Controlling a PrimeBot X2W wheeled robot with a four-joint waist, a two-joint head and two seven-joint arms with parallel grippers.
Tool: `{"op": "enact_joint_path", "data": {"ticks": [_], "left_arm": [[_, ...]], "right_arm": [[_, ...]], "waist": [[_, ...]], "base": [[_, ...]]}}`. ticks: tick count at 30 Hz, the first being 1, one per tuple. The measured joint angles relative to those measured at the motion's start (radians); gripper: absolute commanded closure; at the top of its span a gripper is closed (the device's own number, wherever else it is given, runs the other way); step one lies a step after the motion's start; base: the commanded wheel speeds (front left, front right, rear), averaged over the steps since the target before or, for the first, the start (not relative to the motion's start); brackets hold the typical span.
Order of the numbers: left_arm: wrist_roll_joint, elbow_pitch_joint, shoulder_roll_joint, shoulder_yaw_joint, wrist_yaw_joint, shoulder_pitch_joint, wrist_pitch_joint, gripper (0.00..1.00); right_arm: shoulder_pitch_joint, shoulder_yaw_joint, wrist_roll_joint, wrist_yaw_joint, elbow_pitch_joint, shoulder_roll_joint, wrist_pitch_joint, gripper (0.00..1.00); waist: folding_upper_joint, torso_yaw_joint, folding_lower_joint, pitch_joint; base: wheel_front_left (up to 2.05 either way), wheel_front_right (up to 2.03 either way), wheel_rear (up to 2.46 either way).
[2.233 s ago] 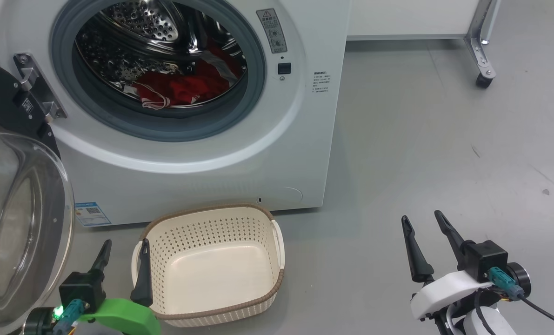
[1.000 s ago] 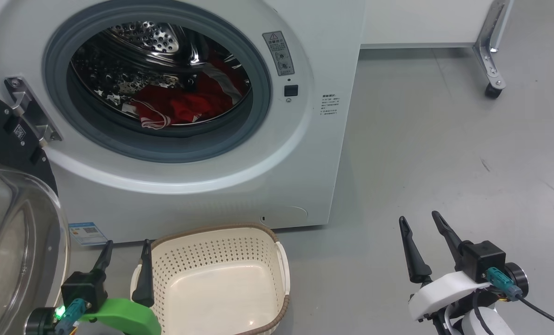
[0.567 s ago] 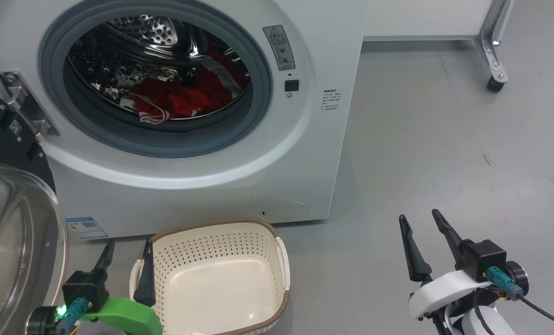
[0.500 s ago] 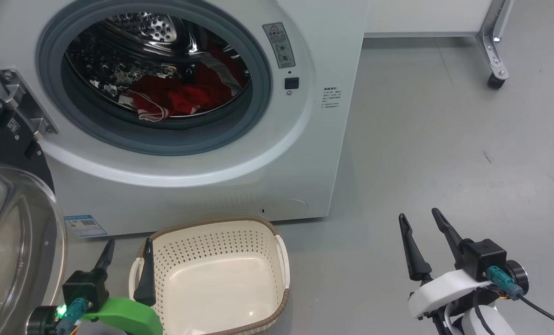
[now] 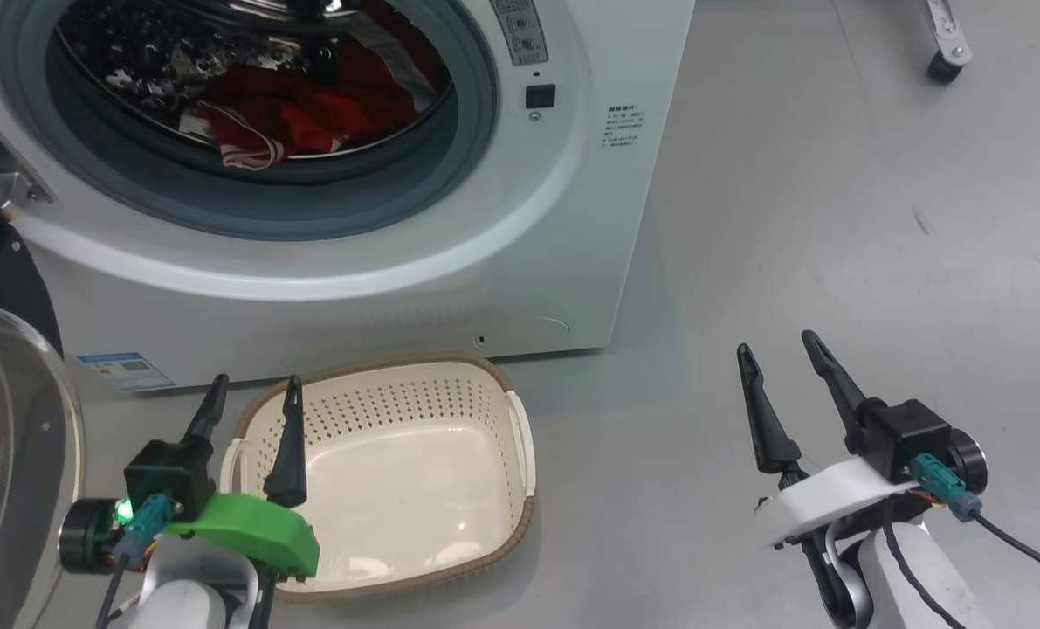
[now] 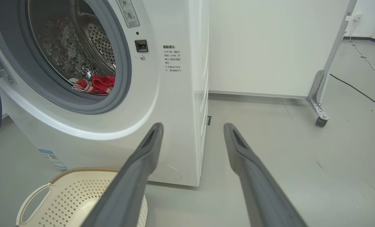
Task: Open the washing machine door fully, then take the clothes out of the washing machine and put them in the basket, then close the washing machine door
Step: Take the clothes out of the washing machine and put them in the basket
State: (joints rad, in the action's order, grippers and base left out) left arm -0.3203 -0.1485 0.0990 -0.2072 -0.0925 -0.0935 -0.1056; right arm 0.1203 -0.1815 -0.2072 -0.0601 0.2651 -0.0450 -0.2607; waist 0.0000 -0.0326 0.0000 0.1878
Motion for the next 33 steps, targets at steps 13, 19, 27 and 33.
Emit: {"op": "enact_joint_path", "data": {"ticks": [13,19,27,33], "left_arm": [[-0.001,-0.073,0.026,0.019,0.028,-0.244,0.072,0.0],[-0.023,-0.13,0.074,0.073,0.036,-0.384,0.142,0.0],[-0.032,-0.202,0.139,0.116,0.049,-0.572,0.207,0.0],[-0.042,-0.259,0.177,0.149,0.055,-0.685,0.239,0.0]], "right_arm": [[0.108,-0.064,-0.017,-0.001,-0.04,-0.001,0.0,0.0],[0.16,-0.089,-0.055,0.0,-0.06,-0.002,0.0,0.0],[0.199,-0.129,-0.105,0.001,-0.065,-0.003,0.0,0.0],[0.227,-0.165,-0.131,0.011,-0.068,-0.004,0.0,0.0]], "waist": [[0.0,-0.052,0.0001,0.17],[0.0,-0.098,0.0001,0.248],[0.0,-0.177,0.0001,0.33],[0.0,-0.236,0.0002,0.377]], "base": [[0.0,0.0,0.0],[0.0,0.0,0.0],[0.0,0.0,0.0],[0.0,0.0,0.0]]}}
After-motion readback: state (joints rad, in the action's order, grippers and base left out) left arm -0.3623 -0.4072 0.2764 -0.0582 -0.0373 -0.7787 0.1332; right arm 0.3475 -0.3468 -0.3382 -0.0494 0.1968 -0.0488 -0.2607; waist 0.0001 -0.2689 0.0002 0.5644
